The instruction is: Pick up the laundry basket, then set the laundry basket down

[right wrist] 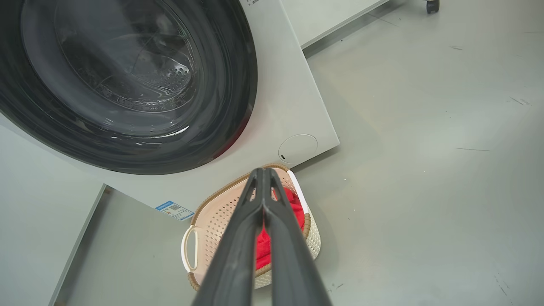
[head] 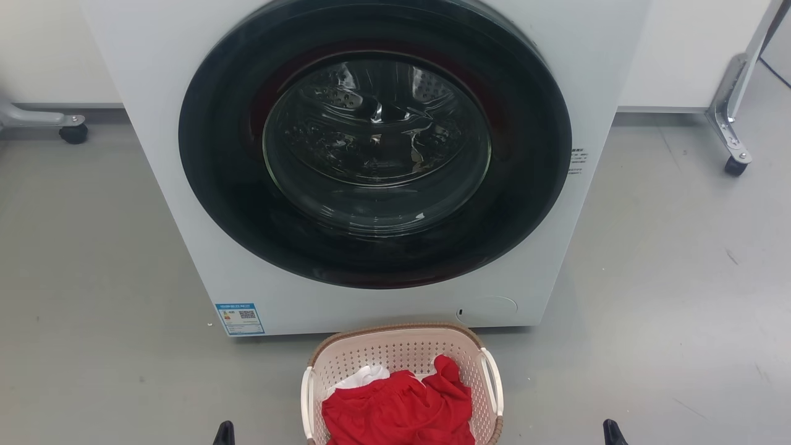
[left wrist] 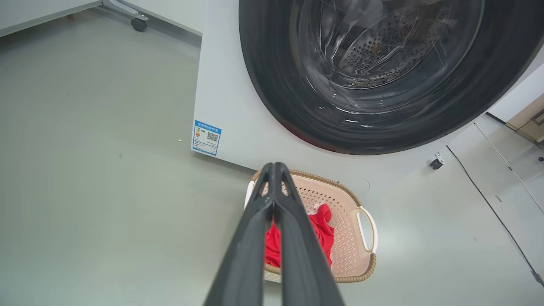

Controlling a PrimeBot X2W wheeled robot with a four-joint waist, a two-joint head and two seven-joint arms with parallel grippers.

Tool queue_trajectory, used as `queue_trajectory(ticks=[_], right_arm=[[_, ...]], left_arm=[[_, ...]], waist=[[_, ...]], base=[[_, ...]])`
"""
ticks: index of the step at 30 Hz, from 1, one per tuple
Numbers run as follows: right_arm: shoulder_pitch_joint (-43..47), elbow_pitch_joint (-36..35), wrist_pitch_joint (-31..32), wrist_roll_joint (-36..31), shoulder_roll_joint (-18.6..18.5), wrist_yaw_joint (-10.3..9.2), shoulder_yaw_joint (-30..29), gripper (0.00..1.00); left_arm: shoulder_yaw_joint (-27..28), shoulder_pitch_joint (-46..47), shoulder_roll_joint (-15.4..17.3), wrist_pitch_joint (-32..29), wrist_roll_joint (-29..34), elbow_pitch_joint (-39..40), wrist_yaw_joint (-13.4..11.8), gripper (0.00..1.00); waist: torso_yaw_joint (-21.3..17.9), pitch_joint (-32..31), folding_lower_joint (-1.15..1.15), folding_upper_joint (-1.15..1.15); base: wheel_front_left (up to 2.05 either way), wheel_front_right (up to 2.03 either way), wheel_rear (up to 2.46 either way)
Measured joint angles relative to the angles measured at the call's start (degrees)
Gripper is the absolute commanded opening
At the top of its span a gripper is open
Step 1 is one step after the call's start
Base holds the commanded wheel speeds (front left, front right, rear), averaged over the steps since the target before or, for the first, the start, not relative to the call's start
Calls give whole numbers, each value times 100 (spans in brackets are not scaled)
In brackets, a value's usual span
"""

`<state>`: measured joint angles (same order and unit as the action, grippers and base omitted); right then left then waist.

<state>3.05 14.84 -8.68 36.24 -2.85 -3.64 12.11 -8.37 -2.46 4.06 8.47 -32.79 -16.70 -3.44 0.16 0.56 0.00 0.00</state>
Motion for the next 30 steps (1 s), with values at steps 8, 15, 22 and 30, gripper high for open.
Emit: queue_trajectory(ticks=[8,15,22,30], right_arm=[[-54,23,166,600,7,104,-223,0],[-155,41,342,1151,11,215,-417,0],[-233,67,470,1669,14,320,-606,0],[-292,90,647,2291,18,423,-821,0]], left_arm=[[146,66,-12,-181,-670,-3,101,0],[279,125,-29,-336,-1217,-4,204,0],[413,199,-45,-468,-1784,-8,305,0],[569,257,-55,-639,-2437,-10,404,0]], waist=[[-1,-6,0,0],[-3,-10,0,0],[-4,-15,0,0],[-6,-20,0,0]], base=[[0,0,0],[0,0,0],[0,0,0],[0,0,0]])
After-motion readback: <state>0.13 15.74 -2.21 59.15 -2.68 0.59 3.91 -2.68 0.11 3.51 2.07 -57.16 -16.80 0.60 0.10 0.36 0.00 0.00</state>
